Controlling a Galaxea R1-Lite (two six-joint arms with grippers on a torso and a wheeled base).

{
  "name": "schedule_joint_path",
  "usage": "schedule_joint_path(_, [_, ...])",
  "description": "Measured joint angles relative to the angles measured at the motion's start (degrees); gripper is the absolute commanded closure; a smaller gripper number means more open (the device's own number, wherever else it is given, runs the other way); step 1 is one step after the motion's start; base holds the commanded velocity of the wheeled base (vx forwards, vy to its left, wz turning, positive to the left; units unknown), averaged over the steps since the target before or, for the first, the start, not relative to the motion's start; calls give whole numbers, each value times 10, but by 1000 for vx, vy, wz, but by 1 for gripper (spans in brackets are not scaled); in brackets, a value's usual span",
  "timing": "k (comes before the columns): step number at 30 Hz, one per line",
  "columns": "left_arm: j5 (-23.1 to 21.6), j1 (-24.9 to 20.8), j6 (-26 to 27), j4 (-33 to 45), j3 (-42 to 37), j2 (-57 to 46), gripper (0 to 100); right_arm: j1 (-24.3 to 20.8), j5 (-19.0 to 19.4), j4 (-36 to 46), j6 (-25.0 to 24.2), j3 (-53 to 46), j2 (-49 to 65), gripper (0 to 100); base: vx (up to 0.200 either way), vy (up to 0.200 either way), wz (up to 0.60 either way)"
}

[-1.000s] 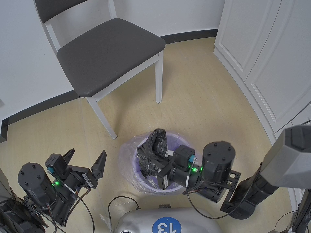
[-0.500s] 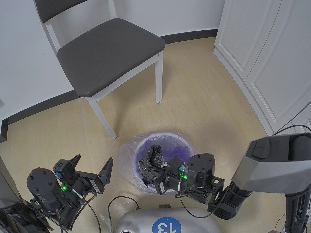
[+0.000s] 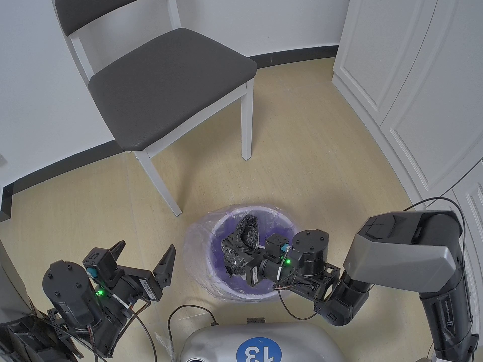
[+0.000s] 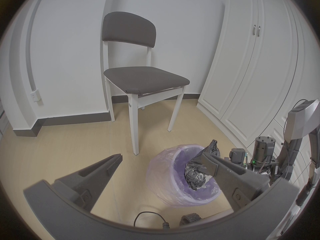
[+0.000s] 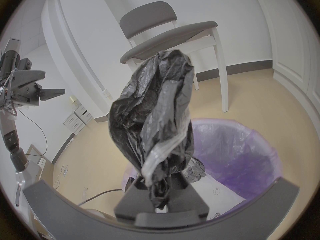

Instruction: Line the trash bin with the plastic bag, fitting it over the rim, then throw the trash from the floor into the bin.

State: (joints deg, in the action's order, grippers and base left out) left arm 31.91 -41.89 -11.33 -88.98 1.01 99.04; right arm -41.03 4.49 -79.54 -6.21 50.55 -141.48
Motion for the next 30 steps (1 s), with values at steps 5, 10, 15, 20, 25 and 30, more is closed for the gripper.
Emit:
schedule_joint_path(5, [0,0,0,0,0,0,0,13,22,-11,0,5,-25,100,0,0,0])
schedule_joint_path(10, [0,0,-1,0,0,3,0,22,25,-14,-1,18,-44,100,0,0,0])
schedule_joint_path(15, [1,0,-2,0,0,5,0,24,26,-46,-11,23,-51,100,0,0,0])
schedule_joint_path(20, [0,0,-2,0,0,7,0,28,31,-77,-15,22,-50,100,0,0,0])
schedule_joint_path(25, [1,0,-2,0,0,8,0,35,39,-74,-15,24,-54,100,0,0,0])
schedule_joint_path(30, [3,0,-2,0,0,9,0,39,39,-73,-15,30,-61,100,0,0,0])
